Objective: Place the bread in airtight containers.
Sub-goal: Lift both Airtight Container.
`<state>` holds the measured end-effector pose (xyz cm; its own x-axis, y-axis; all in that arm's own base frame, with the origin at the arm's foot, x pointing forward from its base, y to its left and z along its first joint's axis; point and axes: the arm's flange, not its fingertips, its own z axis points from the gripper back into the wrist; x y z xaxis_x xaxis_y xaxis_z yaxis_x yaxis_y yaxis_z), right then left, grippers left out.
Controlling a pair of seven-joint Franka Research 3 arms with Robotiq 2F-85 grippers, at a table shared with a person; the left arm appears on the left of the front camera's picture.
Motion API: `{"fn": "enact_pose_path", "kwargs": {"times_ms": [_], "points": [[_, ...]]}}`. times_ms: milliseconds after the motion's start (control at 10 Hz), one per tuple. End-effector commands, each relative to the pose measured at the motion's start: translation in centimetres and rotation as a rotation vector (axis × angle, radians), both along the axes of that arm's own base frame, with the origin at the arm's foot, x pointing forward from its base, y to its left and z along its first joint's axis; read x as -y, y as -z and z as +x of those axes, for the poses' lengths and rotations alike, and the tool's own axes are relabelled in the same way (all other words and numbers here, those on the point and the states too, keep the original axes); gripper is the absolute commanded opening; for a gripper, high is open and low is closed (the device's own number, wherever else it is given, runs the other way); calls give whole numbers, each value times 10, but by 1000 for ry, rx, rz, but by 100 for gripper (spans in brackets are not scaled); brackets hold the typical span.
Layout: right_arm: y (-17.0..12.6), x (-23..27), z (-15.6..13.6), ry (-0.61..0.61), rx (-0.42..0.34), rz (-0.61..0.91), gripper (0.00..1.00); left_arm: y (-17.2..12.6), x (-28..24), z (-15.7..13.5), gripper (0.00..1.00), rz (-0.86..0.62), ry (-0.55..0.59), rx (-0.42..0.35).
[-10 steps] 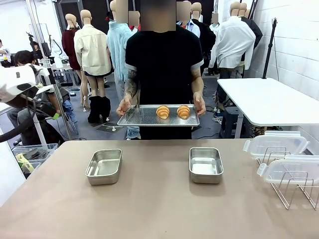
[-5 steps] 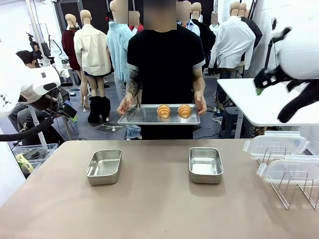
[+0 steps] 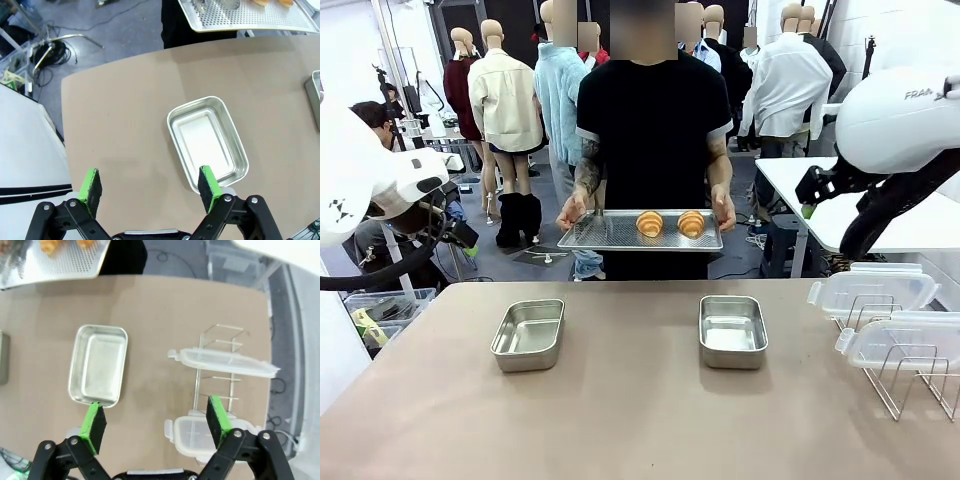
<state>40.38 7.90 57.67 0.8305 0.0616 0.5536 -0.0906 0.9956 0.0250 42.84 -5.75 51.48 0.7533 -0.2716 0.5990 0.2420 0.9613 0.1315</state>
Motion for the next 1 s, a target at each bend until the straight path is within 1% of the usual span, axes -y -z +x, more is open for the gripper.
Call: {"fn": "enact_pose_path", "kwargs": {"times_ms": [0, 100, 200, 300, 400, 500, 600, 700, 900], "points": [[12, -1, 7, 0, -28, 0, 100, 5, 0, 1, 100, -3, -5, -11], [22, -2, 5, 9, -34, -6, 100, 18, 8, 8, 100, -15, -8, -27], [38, -22, 29, -17, -114, -38, 100, 40, 23, 27, 100, -13, -9, -85], [51, -40, 59, -65, -182, -61, 100, 55, 34, 39, 100, 6, -21, -118], [68, -57, 76, -83, -230, -70, 100, 66, 42, 44, 100, 25, -27, -138], [90, -73, 97, -76, -291, -85, 100, 78, 46, 52, 100, 22, -41, -160], [112, -80, 117, -45, -335, -93, 100, 96, 50, 63, 100, 13, -78, -209], [131, -84, 132, -35, -367, -85, 100, 110, 47, 73, 100, -15, -99, -241], [165, -89, 142, -35, -411, -65, 100, 129, 39, 80, 100, -68, -143, -263]]}}
